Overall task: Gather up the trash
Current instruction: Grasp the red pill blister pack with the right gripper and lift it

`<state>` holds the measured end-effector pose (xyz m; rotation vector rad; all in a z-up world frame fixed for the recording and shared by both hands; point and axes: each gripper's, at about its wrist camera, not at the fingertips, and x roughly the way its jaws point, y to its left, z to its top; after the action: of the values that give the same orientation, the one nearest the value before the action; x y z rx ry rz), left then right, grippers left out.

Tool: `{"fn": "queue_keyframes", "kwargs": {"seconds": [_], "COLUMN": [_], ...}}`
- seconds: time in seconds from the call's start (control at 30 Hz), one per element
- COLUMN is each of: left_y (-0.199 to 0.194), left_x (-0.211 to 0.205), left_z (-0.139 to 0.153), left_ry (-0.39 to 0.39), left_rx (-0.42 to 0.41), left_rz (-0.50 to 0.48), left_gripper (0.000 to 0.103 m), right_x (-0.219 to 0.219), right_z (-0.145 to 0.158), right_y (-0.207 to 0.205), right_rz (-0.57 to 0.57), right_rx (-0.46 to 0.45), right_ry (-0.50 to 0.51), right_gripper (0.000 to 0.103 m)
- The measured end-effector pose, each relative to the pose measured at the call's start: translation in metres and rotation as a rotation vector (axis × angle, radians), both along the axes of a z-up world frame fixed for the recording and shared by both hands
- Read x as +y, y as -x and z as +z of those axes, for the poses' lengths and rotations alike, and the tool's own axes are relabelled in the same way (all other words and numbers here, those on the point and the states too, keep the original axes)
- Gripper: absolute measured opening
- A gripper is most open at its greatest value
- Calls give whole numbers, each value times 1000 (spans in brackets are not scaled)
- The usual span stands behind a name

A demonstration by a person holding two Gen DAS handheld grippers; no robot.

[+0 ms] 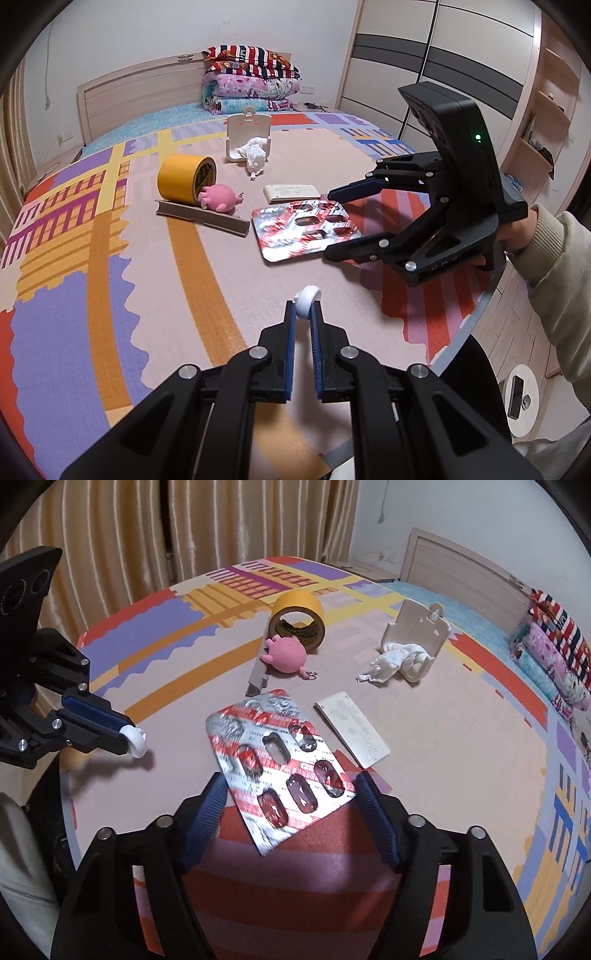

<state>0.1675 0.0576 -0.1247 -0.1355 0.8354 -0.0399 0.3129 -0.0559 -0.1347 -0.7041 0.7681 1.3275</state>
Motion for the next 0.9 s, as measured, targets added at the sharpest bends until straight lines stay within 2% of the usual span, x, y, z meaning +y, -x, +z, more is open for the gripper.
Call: {"fn": "queue_keyframes", "kwargs": {"seconds": [0.13,0.43,0.63,0.9], "left_y": [2,9,16,23], "left_x": [-1,-5,-8,-12], "left_z": [1,4,5,10], "left_ry": [0,-3,-5,6], "left_rx": [-3,-14,-21,-35], "left_rz": [-2,-10,-9,-19], "left_gripper": [8,8,8,8], "right_x": [-8,-35,-48,-63], "right_z": [2,18,18,26], "right_y": [6,23,43,68], "right_rz": [-37,-172,-191,-225], "right_rx": [-12,-76,-108,-159], "right_ry": [-10,-104,-122,-204], "right_gripper": [64,62,61,60]}}
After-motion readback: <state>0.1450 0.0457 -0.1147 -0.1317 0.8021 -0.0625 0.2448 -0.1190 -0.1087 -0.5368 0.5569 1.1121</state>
